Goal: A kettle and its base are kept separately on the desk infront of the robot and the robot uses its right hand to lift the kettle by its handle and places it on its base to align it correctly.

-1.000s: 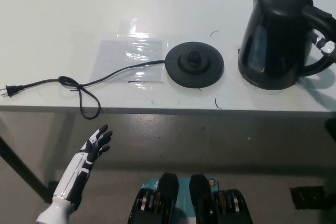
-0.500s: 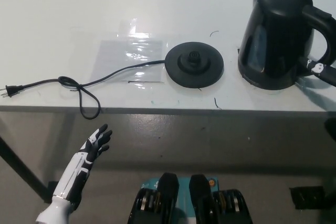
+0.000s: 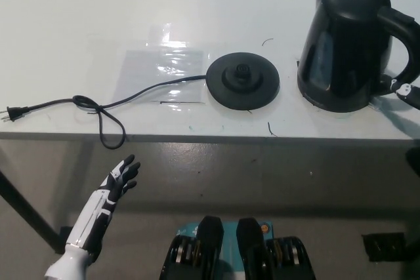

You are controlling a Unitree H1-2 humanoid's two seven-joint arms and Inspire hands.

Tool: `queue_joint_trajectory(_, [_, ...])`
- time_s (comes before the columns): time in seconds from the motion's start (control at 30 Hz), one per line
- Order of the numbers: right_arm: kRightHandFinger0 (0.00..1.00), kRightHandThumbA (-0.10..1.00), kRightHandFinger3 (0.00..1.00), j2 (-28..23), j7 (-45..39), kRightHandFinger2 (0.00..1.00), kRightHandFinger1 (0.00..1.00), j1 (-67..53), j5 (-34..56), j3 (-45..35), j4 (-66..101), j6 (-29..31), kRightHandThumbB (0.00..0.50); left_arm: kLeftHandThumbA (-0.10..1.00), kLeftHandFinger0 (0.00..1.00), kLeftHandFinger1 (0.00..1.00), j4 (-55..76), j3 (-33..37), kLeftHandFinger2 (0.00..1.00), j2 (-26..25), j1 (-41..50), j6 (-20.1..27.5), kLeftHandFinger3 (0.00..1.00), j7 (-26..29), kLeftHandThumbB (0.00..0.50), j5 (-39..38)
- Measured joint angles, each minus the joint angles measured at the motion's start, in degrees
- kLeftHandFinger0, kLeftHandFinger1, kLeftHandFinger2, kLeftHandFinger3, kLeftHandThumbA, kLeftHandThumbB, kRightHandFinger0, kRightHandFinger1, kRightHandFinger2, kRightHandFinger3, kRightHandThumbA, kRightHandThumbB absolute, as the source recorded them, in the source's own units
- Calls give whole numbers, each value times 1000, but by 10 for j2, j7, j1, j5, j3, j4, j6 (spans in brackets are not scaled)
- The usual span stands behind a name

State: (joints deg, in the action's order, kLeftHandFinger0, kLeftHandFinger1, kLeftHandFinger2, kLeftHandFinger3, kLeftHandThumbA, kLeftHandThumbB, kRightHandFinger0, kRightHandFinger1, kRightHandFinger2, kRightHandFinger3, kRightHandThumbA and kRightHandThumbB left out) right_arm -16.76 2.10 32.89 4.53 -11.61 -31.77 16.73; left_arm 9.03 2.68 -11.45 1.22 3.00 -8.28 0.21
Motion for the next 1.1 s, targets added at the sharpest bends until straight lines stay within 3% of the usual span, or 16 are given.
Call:
queue_joint_trajectory(0.1, [1000,996,1000,4,0,1000,1000,3,8,-4,14,4,384,1000,1000,1000,0,0,1000,0,-1,0,1000,0,178,0])
queue_joint_trajectory(0.3, [1000,979,1000,10,-1,1000,1000,13,18,-5,38,4,356,1000,1000,1000,-1,0,1000,-1,-1,0,1000,0,187,0])
queue_joint_trajectory(0.53, [1000,920,1000,13,3,1000,1000,25,19,-5,35,4,383,1000,1000,1000,-1,0,1000,-4,-1,0,1000,0,180,0])
queue_joint_trajectory(0.57, [1000,835,1000,14,4,1000,1000,27,19,-5,32,4,329,1000,1000,1000,-1,0,1000,-4,-1,0,1000,0,180,0])
queue_joint_trajectory(0.63, [1000,757,1000,15,6,1000,1000,33,19,-5,19,4,315,1000,1000,1000,-1,0,1000,-4,-2,0,1000,0,174,0])
queue_joint_trajectory(0.67, [1000,606,1000,16,7,1000,1000,35,19,-5,13,4,322,1000,1000,1000,-1,0,1000,-4,-2,0,1000,0,178,0])
queue_joint_trajectory(0.7, [906,463,1000,16,6,1000,988,36,19,-5,11,3,324,1000,1000,1000,-1,0,1000,-4,-2,0,1000,0,178,0])
queue_joint_trajectory(0.73, [779,349,1000,16,6,930,837,42,19,-4,-4,1,295,1000,1000,1000,-2,0,1000,-4,-2,0,1000,-1,181,0])
queue_joint_trajectory(0.77, [701,262,1000,16,10,888,780,49,16,-2,-21,-12,297,1000,1000,1000,-1,0,1000,-5,-3,0,1000,-1,182,0])
queue_joint_trajectory(0.8, [524,80,876,16,13,741,603,51,12,1,-25,-23,272,1000,1000,1000,-1,0,1000,-5,-4,0,1000,-1,181,-1])
queue_joint_trajectory(0.83, [267,-64,542,16,18,422,336,53,5,7,-26,-40,234,1000,1000,1000,-2,0,1000,-5,-4,0,1000,-1,174,-1])
queue_joint_trajectory(0.87, [17,-99,276,16,20,173,43,53,3,9,-27,-46,235,1000,1000,1000,-2,0,1000,-5,-4,0,1000,-1,161,-1])
queue_joint_trajectory(0.9, [3,-100,275,16,28,188,9,56,-6,14,-33,-63,234,1000,1000,1000,-2,0,1000,-5,-4,0,1000,-1,151,-1])
queue_joint_trajectory(0.93, [0,-100,484,15,35,479,135,60,-14,19,-45,-76,219,1000,1000,1000,-3,0,1000,-5,-4,0,1000,-1,140,-1])
queue_joint_trajectory(1.0, [57,-100,703,13,53,753,352,73,-28,26,-71,-96,209,1000,1000,1000,-4,0,1000,-5,-6,1,1000,-1,133,-2])
queue_joint_trajectory(1.1, [66,-100,785,5,65,818,432,90,-41,35,-95,-116,205,1000,1000,1000,-5,-1,1000,-6,-9,4,1000,-2,120,-5])
